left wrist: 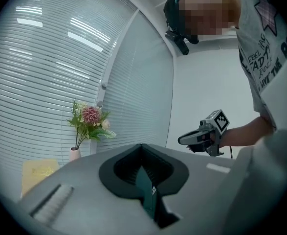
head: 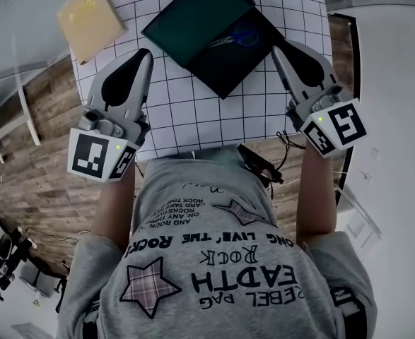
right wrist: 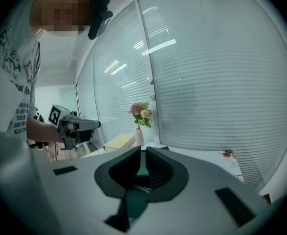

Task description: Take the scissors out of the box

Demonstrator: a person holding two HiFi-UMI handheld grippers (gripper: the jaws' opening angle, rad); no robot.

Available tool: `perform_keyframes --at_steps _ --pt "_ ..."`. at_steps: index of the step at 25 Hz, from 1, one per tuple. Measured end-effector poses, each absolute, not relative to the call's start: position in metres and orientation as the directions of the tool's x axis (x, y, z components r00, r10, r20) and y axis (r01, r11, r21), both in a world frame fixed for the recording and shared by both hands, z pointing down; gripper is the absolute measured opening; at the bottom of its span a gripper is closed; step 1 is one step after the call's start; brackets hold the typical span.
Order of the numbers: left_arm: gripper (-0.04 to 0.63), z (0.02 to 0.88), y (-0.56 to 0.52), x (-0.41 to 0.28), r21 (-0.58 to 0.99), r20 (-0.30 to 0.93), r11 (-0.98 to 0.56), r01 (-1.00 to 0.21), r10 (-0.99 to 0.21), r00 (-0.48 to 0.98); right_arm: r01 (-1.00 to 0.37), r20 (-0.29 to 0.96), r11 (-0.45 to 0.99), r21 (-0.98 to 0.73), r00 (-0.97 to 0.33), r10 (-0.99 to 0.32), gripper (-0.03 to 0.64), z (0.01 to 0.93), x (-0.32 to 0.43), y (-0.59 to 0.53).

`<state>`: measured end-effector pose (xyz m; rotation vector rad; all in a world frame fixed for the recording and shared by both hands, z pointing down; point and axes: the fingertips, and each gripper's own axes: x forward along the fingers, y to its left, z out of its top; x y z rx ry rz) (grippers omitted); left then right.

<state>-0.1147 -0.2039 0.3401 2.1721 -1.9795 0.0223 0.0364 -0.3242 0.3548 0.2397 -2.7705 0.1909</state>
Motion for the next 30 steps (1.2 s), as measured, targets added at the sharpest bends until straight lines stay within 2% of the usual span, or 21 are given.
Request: perform_keyframes --at_steps 5,10,16,20,22,30 --pt "0.009 0.350 -0.204 -0.116 0.147 0.160 -0.071 -0.987 -0.983 0.095 -0.114 0.506 0.993 -0.030 -0.859 -0.083 0.017 0.401 0.023 -0.329" --pt "0.009 0.358 -0.203 -0.114 0.151 0.168 -0.061 -0.987 -0.982 0.087 0.023 0.633 0.999 0.046 -0.774 -0.011 0.017 0.445 0.013 -0.326" --pt "0.009 0.362 -0.200 -0.113 0.159 0.174 -0.045 -0.986 -0.982 0.073 0.331 0.832 0.920 0.210 -0.554 0.010 0.017 0.502 0.011 -0.327" --pt "0.009 0.365 -0.198 -0.112 0.163 0.168 -0.032 -0.986 -0.984 0.060 0.478 0.889 0.848 0.228 -0.457 0.018 0.035 0.528 0.007 -0.329" --pt "0.009 0.364 -0.196 -0.113 0.163 0.159 -0.020 -0.986 -0.986 0.046 0.532 0.910 0.819 0.214 -0.413 0.031 0.101 0.539 0.005 -0.329" --pt "0.009 0.367 -0.190 -0.118 0.169 0.165 0.015 -0.985 -0.986 0.013 0.705 0.972 0.688 0.171 -0.234 -0.003 0.104 0.571 0.009 -0.341"
